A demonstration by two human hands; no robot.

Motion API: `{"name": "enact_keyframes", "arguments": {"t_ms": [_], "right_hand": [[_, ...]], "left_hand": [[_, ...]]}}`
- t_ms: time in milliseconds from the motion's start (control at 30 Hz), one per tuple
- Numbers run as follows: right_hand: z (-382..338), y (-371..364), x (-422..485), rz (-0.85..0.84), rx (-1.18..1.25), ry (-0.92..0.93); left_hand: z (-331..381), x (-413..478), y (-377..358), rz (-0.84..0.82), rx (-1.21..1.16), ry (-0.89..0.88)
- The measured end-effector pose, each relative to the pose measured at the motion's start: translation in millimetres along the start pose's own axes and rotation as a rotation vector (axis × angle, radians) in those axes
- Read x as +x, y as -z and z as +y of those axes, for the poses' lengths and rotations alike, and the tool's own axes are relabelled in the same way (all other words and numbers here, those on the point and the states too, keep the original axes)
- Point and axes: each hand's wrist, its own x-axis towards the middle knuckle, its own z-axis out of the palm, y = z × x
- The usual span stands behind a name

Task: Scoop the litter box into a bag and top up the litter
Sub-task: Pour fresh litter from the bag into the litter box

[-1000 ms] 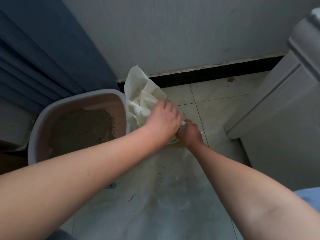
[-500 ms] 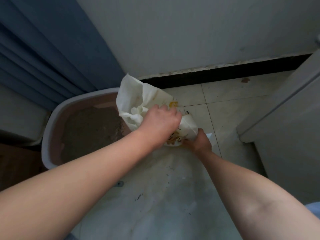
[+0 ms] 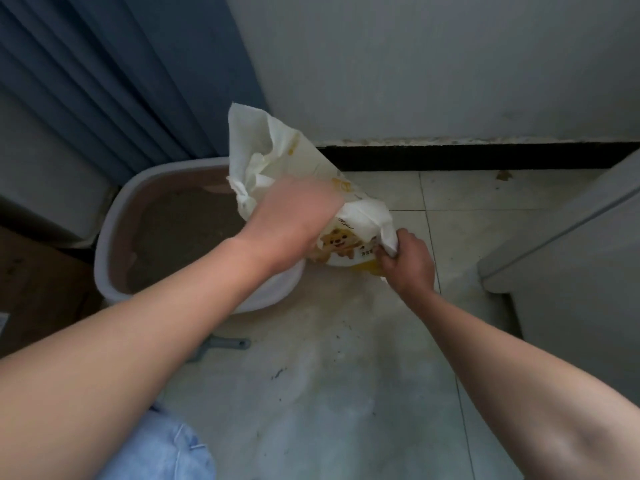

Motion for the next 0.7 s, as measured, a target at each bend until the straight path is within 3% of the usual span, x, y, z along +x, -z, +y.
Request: {"name": "enact_keyframes", "arguments": {"t_ms": [167, 433, 700], "right_hand": [[-30, 21, 8, 0.056, -0.025, 0.104], [-82, 46, 11, 0.046, -0.16, 0.215], [-103, 59, 1, 0.009, -0.219, 0.145]], "left_hand": [[-24, 4, 2, 0.062, -0.007, 0.084], [-60, -19, -10, -0.046, -0.073, 0.266], [-75, -35, -23, 0.005, -0.157, 0.339]]}}
